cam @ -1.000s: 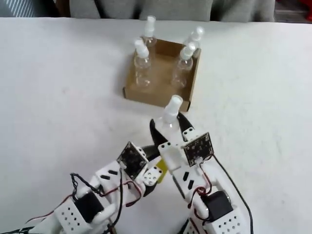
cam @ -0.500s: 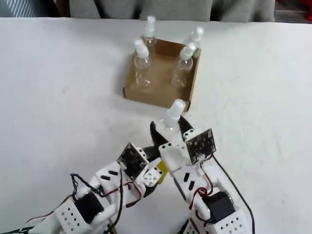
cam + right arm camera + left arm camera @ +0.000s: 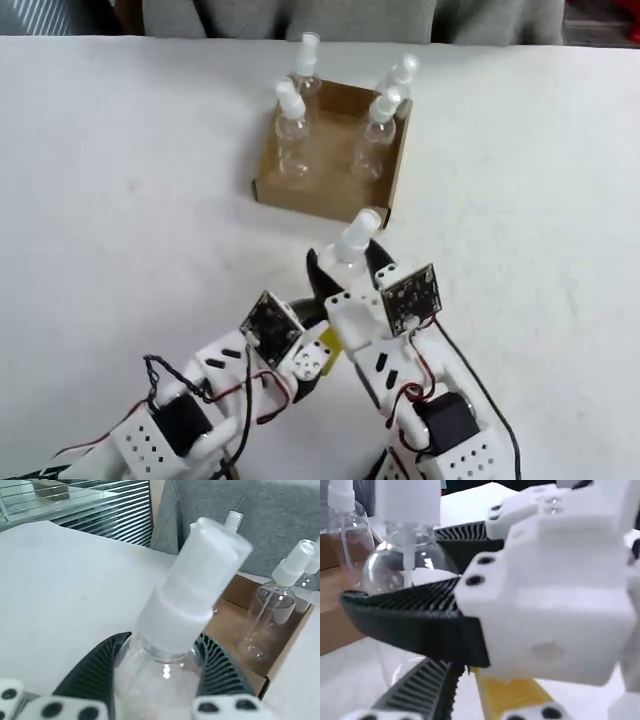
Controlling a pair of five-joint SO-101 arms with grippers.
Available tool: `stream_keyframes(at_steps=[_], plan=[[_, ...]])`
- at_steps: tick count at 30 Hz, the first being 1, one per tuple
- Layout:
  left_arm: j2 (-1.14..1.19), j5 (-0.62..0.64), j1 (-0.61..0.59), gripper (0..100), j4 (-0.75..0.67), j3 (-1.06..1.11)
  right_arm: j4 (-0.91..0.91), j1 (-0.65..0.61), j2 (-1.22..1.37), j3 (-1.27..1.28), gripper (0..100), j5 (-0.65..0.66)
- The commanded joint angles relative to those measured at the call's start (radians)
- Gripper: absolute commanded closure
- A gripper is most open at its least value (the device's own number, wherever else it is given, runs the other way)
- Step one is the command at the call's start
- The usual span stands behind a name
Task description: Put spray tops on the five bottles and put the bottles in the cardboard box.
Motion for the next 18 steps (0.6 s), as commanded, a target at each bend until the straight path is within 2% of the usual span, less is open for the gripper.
stream_keyframes(at_steps=[1, 11, 15, 18], plan=[[-0.018, 0.011, -0.022, 98, 0.018, -0.006, -0.093, 0.044, -0.002, 0.002, 98.2, -0.003], [-0.019, 0.008, -0.027, 98, 0.285, -0.126, -0.165, 0.142, -0.001, 0.003, 98.2, -0.003], [-0.019, 0.006, -0.041, 98, 0.327, -0.118, -0.214, 0.196, 0.001, 0.003, 98.2, -0.003], [-0.019, 0.002, -0.107, 98, 0.325, -0.100, -0.239, 0.200, 0.001, 0.003, 98.2, -0.003]])
